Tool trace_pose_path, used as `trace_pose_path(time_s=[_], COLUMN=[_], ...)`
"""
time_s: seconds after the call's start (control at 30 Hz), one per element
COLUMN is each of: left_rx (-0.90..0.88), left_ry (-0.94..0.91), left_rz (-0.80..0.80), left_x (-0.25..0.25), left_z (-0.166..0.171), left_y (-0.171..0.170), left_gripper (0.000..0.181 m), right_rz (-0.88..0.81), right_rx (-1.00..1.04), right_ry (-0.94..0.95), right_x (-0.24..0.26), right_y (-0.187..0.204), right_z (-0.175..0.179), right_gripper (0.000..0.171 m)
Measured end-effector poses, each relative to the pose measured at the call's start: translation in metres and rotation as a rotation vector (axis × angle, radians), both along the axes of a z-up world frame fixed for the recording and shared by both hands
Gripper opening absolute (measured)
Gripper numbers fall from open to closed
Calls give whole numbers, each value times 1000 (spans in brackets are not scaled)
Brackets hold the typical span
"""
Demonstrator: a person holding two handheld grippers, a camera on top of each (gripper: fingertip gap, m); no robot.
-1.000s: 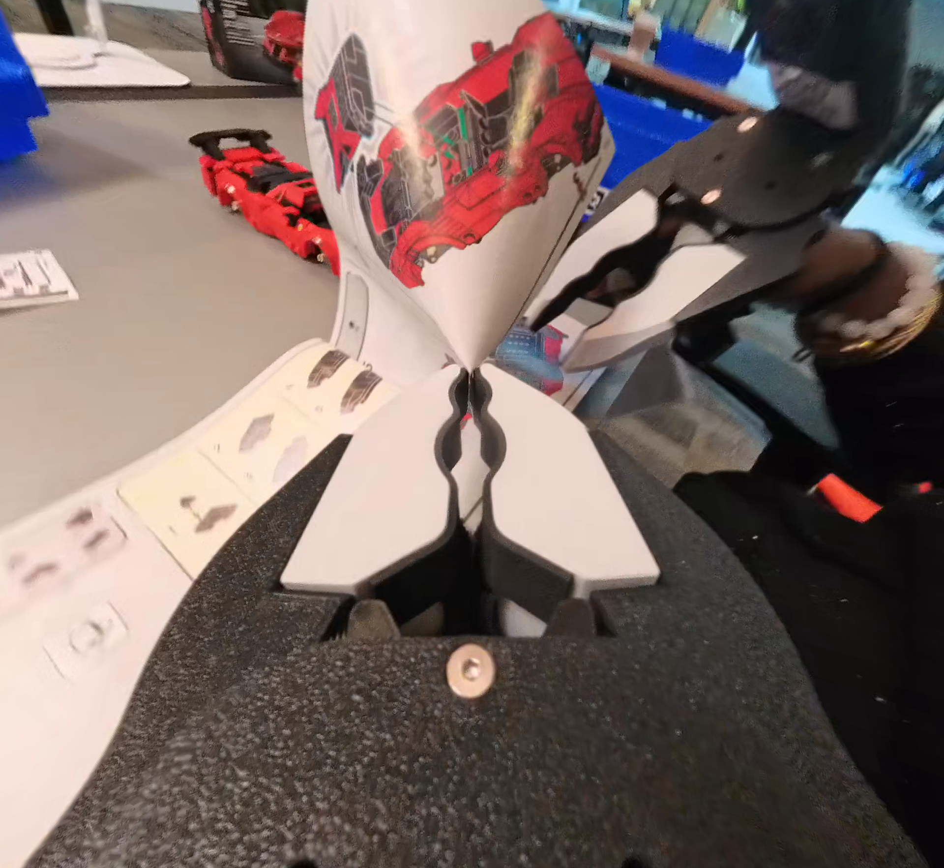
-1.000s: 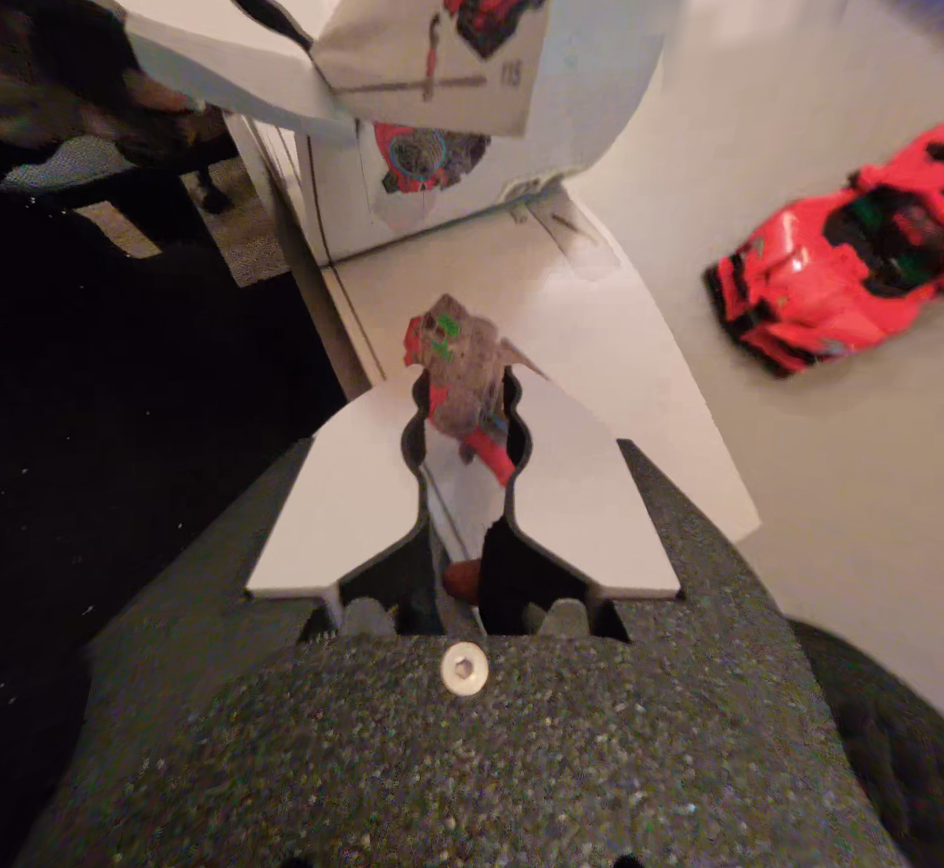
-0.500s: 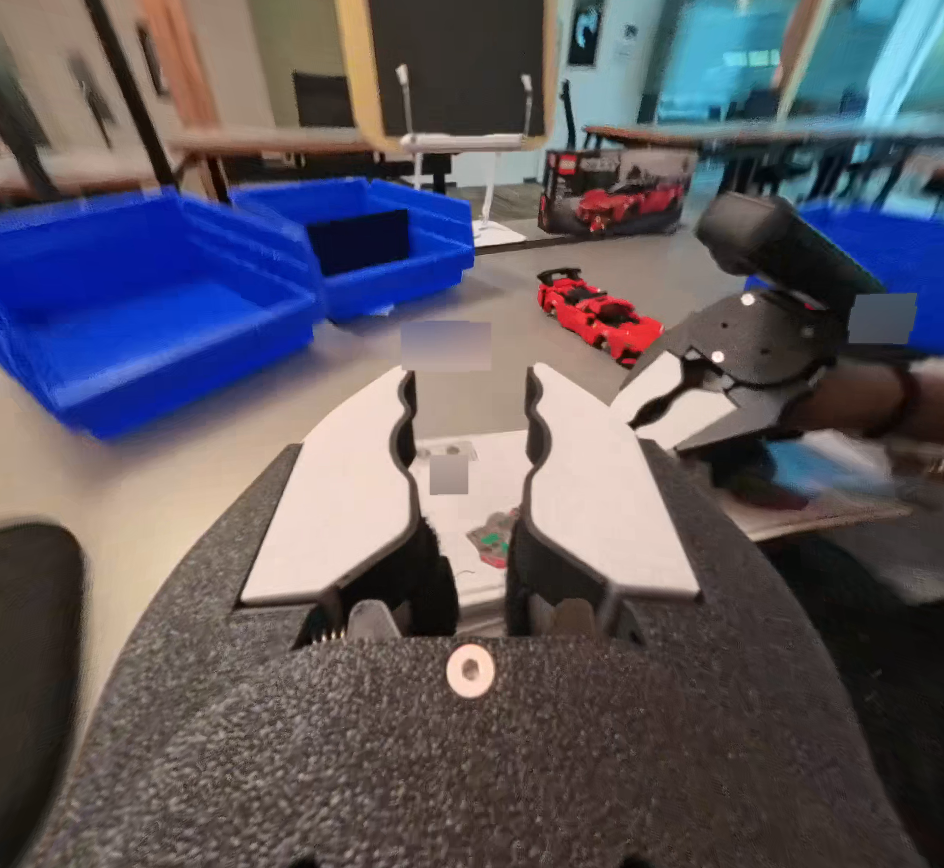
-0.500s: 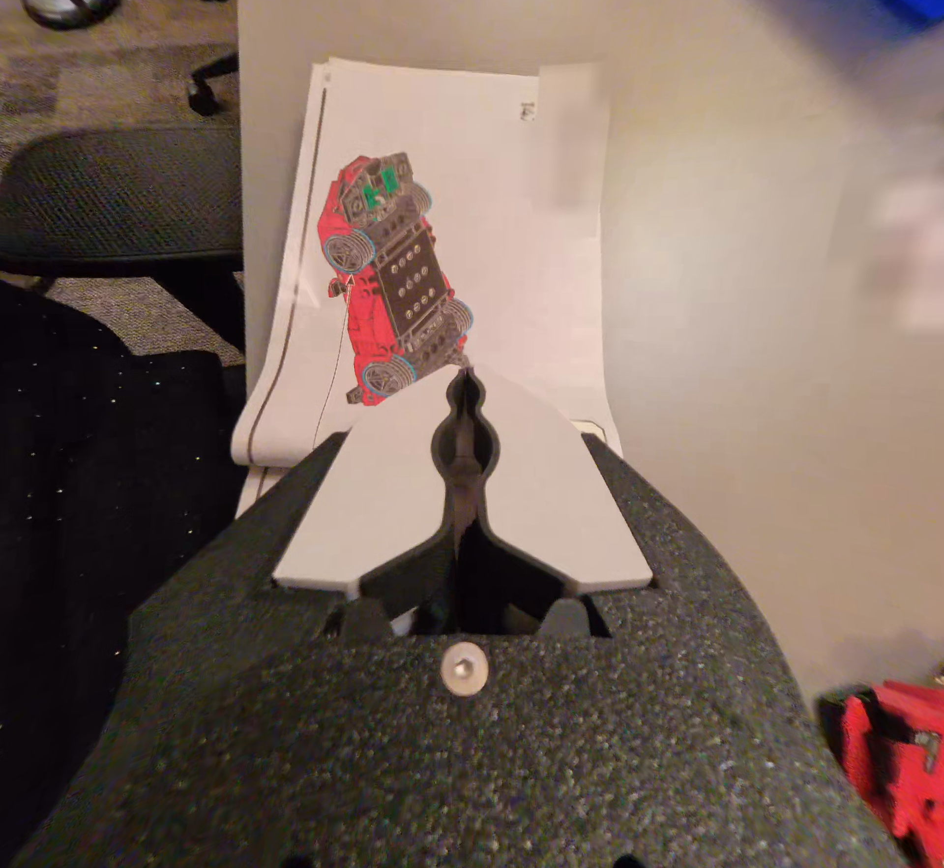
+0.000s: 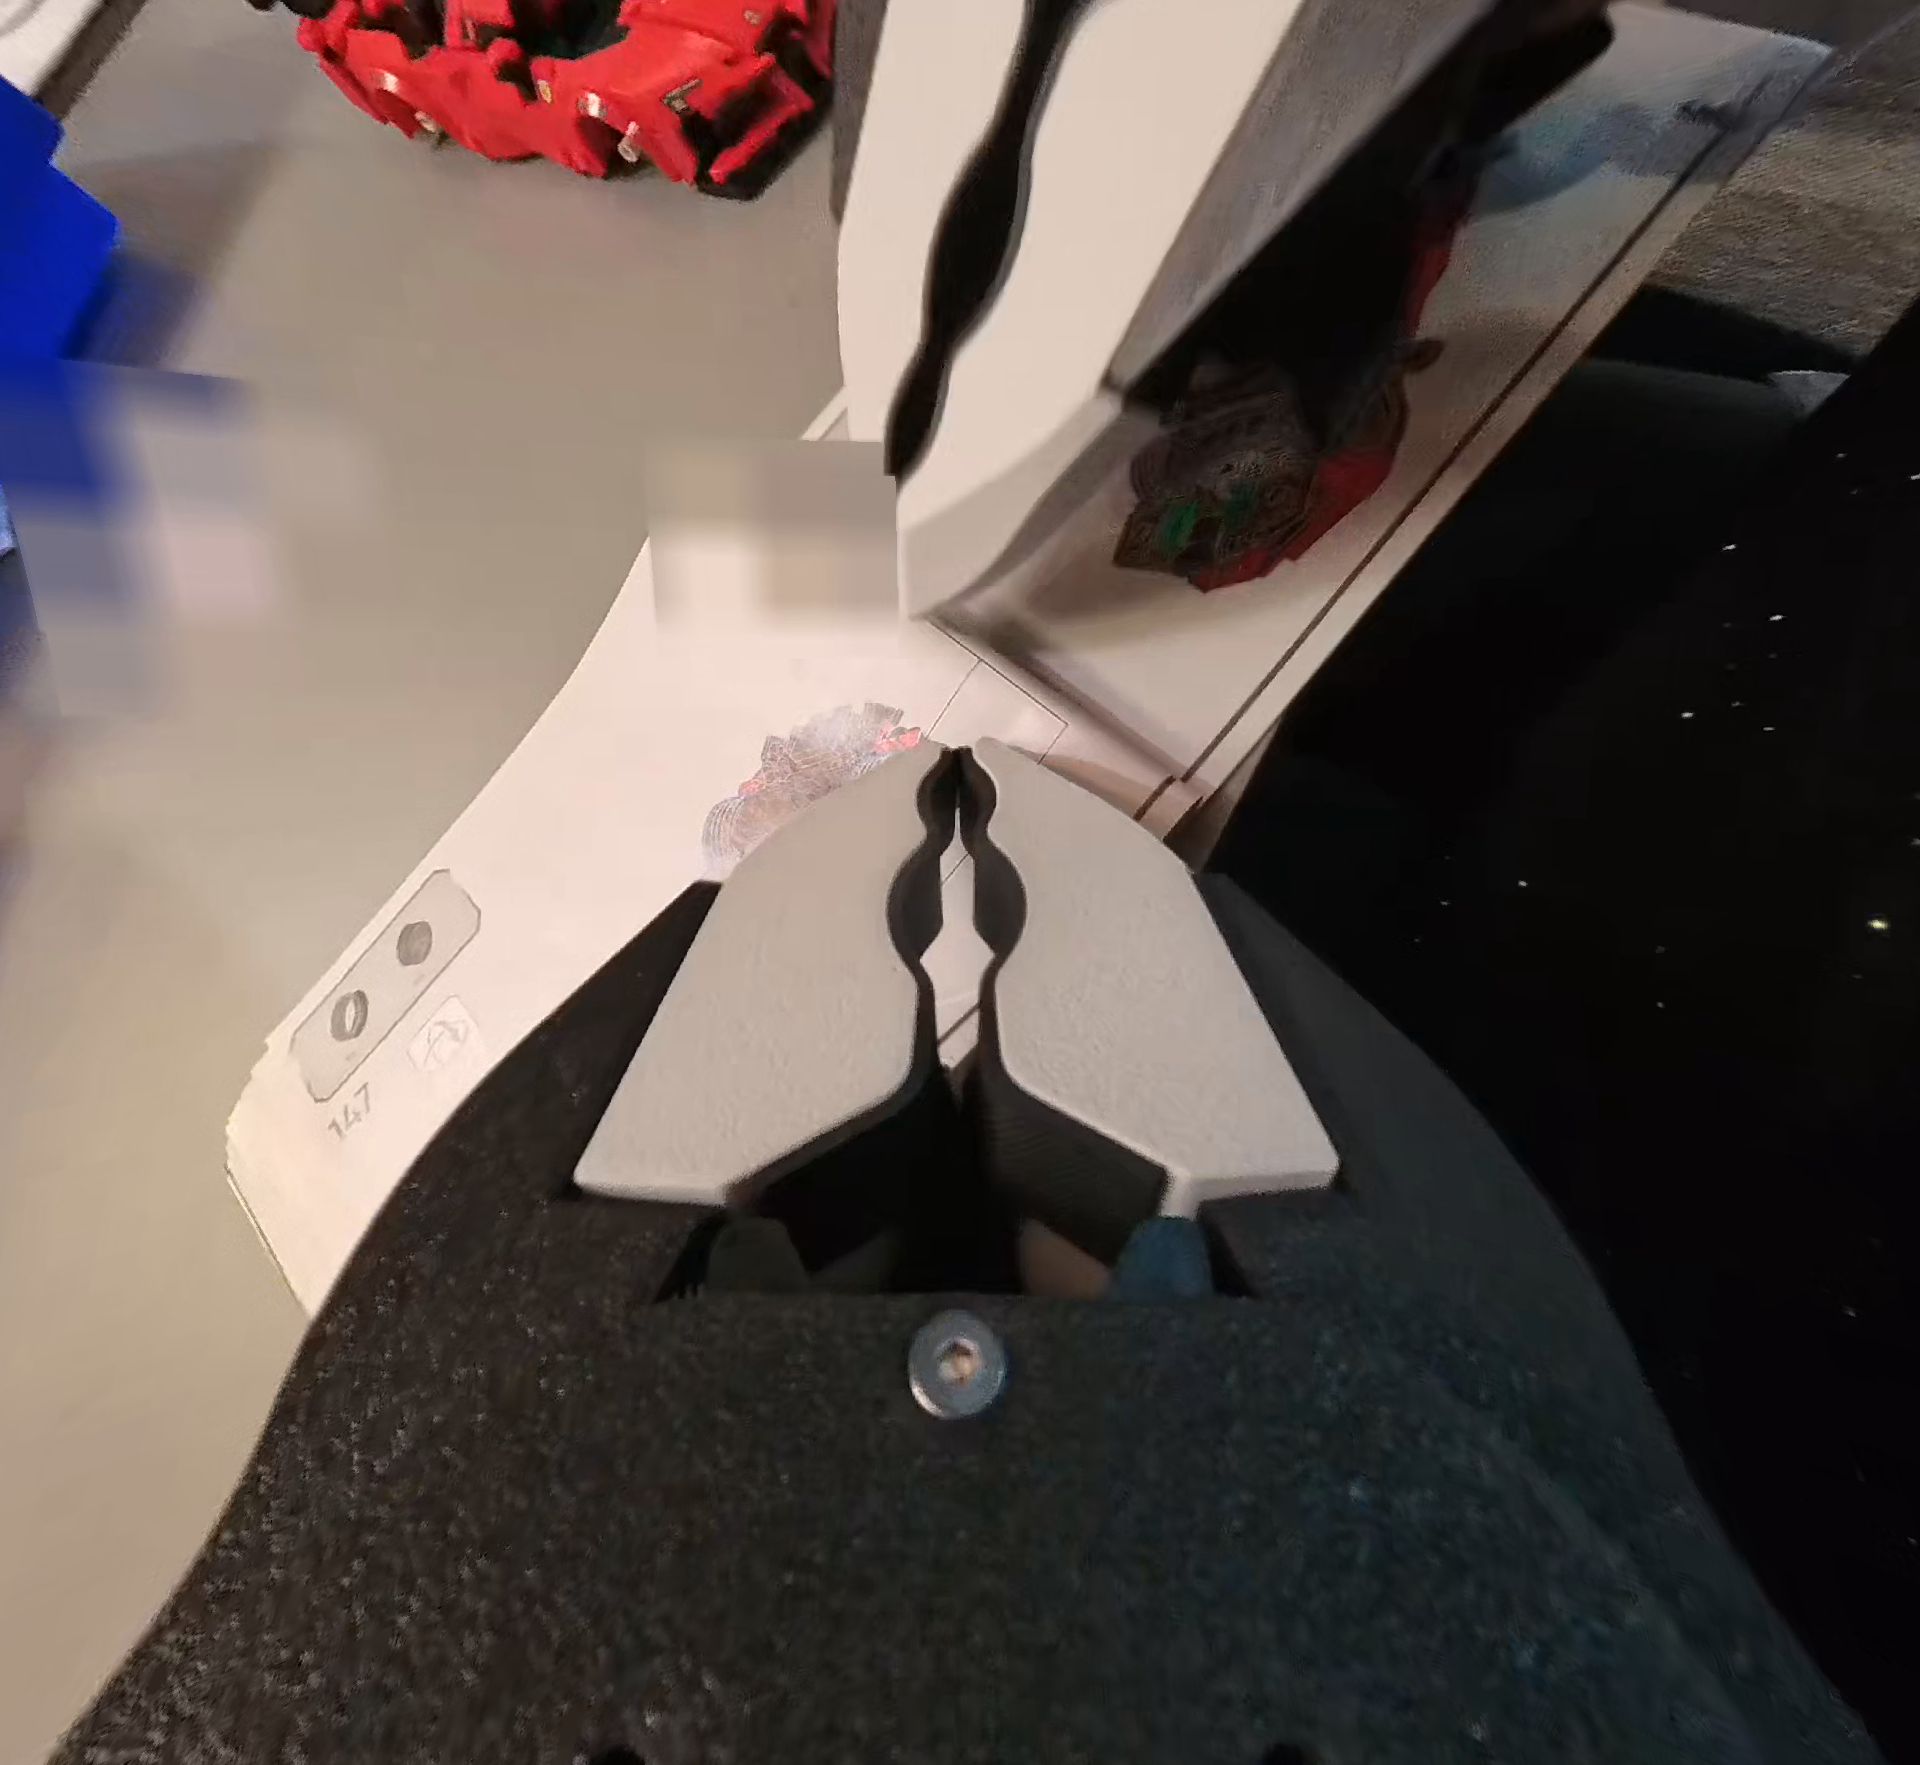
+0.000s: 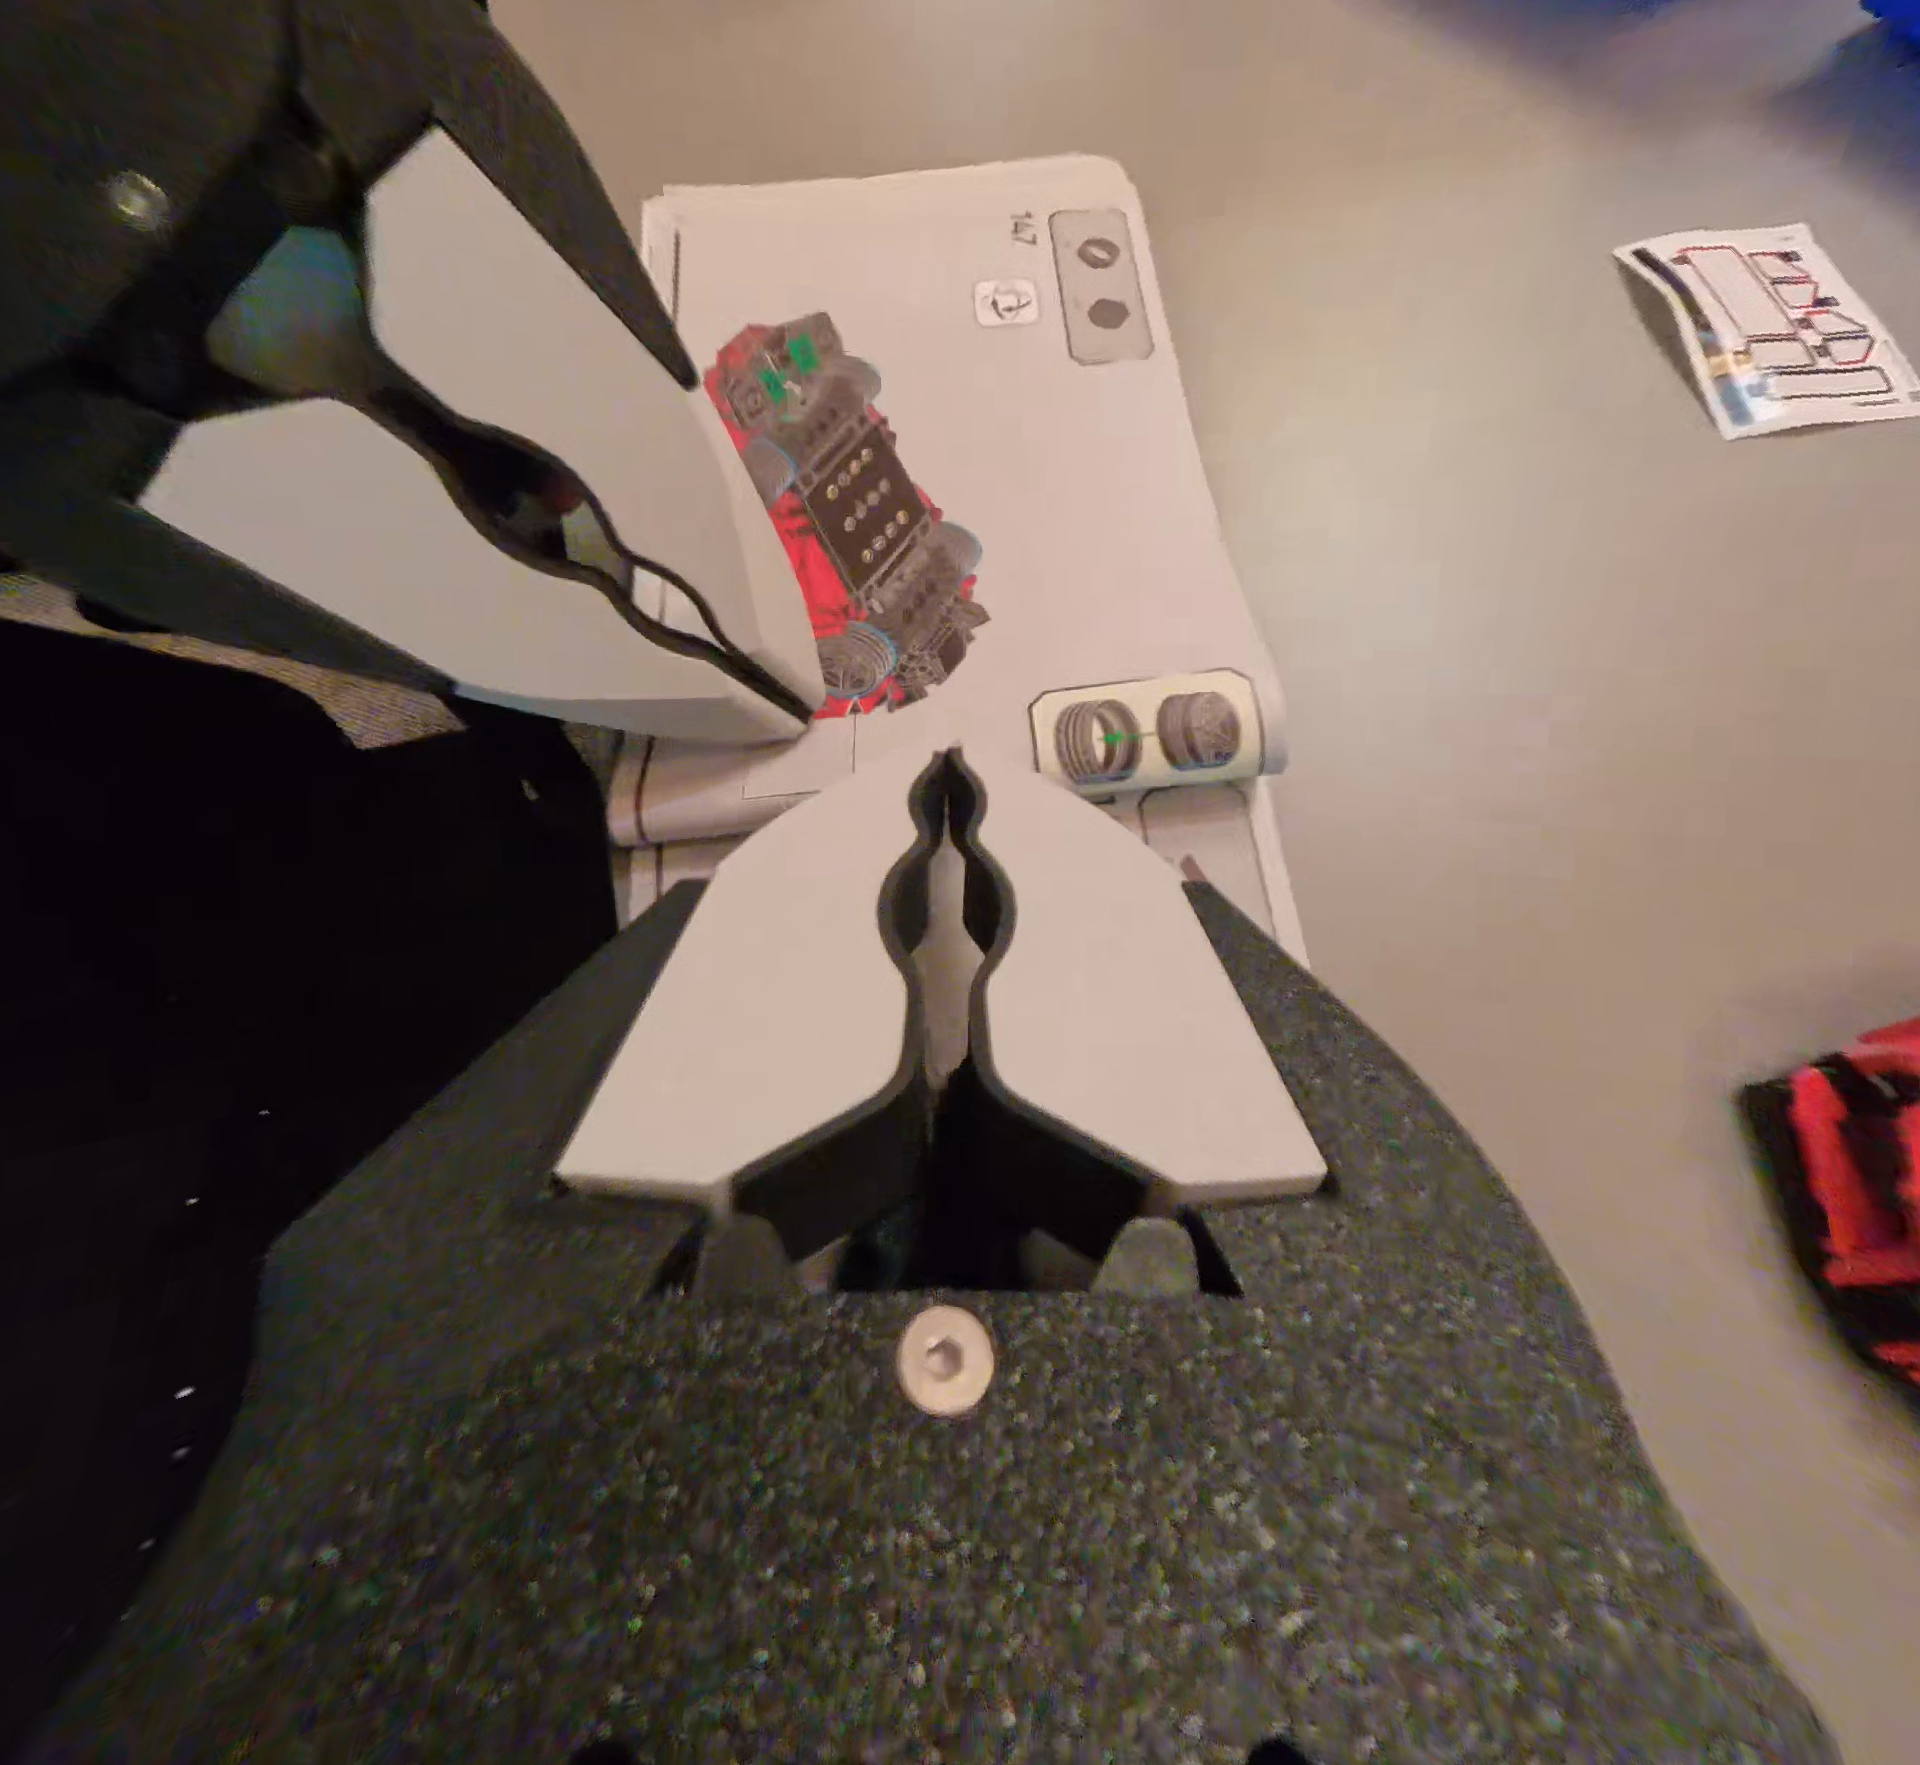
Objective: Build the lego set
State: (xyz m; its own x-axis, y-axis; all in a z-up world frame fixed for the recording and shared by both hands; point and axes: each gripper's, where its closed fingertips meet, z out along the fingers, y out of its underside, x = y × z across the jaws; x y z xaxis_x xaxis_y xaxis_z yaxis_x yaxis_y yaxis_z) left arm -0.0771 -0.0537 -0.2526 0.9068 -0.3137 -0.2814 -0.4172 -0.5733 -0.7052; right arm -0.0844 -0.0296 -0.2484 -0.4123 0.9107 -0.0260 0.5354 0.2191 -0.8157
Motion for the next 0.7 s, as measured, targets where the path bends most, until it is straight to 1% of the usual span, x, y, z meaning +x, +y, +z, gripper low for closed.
trace_pose_path(time_s=[0.03,0.13,0.23,0.43,0.5,0.57,0.63,0.7], left_rx=[12,42,82,40,60,64,65,62], left_ry=[30,154,265,103,77,95,100,18], left_rz=[9,11,-41,-18,-28,-37,-36,-37], left_x=[0,0,7,12,18,23,24,25], left_z=[0,0,4,-3,-6,-10,-10,-10], left_y=[0,0,3,8,10,13,15,15], left_gripper=[0,0,0,0,0,0,0,0], right_rz=[0,11,19,85,28,-19,-36,-61], right_rx=[37,60,19,-72,-71,-5,-26,24], right_ry=[7,-9,-38,-88,-106,-122,-131,-89], right_x=[-3,-3,-1,1,-3,-6,-9,-15], right_y=[0,0,2,4,16,29,32,39], right_z=[-4,-8,-10,-10,-10,-18,-17,-12], right_gripper=[0,0,0,0,0,0,0,0])
